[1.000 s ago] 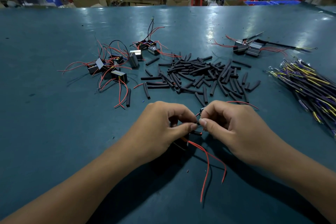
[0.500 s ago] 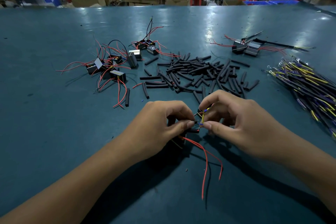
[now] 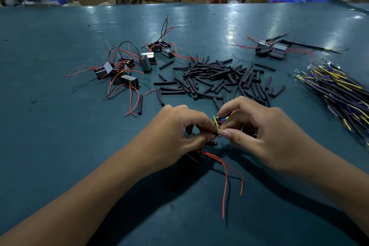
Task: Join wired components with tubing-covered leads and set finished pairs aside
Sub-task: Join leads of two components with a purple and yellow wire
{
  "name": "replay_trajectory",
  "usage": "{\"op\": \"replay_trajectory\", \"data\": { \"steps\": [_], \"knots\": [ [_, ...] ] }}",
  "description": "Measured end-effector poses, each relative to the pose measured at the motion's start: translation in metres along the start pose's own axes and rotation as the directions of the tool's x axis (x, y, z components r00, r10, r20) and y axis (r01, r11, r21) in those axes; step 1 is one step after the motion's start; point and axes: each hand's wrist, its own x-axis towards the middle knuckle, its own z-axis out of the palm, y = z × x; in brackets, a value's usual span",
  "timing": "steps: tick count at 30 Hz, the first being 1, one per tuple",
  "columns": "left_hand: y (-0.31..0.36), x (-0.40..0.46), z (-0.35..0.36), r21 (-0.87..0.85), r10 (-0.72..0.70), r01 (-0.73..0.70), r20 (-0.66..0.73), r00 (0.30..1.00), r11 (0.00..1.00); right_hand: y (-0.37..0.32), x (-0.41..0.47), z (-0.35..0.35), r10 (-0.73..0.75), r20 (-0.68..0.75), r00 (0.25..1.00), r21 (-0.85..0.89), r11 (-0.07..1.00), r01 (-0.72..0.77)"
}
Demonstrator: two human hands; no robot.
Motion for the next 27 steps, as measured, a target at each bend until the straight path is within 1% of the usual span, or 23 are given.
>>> {"op": "replay_trajectory", "data": {
  "steps": [4, 10, 14, 17, 21, 27],
  "knots": [
    [0.001, 0.0004, -0.0003, -0.028, 0.008, -0.008, -0.002, 1.0, 1.0, 0.0016, 0.0002, 0.0021, -0.003, -0.013, 1.0, 0.036, 0.999, 0.004],
    [-0.0008, -0.0007, -0.0043, -0.185, -0.081, 0.091, 0.058, 0.995, 0.978, 0.0036, 0.0, 0.0031, -0.006, -0.028, 1.0, 0.063, 0.998, 0.008],
    [-0.001, -0.0004, -0.0038, -0.171, -0.099, 0.102, 0.024, 0.995, 0.98, 0.0041, 0.0004, 0.0039, -0.01, -0.021, 1.0, 0.07, 0.998, 0.012],
    [-0.0012, 0.0006, -0.0037, -0.21, -0.118, 0.119, 0.016, 0.993, 0.97, 0.0043, 0.0006, 0.0043, -0.017, -0.021, 1.0, 0.075, 0.997, 0.018],
    [-0.0017, 0.0011, -0.0031, -0.214, -0.108, 0.112, 0.034, 0.994, 0.97, 0.0041, 0.0007, 0.0052, -0.02, -0.024, 1.0, 0.073, 0.997, 0.022],
    [-0.0057, -0.0004, -0.0002, -0.228, -0.139, 0.149, 0.063, 0.988, 0.962, 0.0034, 0.001, 0.0062, -0.029, -0.034, 0.999, 0.091, 0.995, 0.032]
  ]
}}
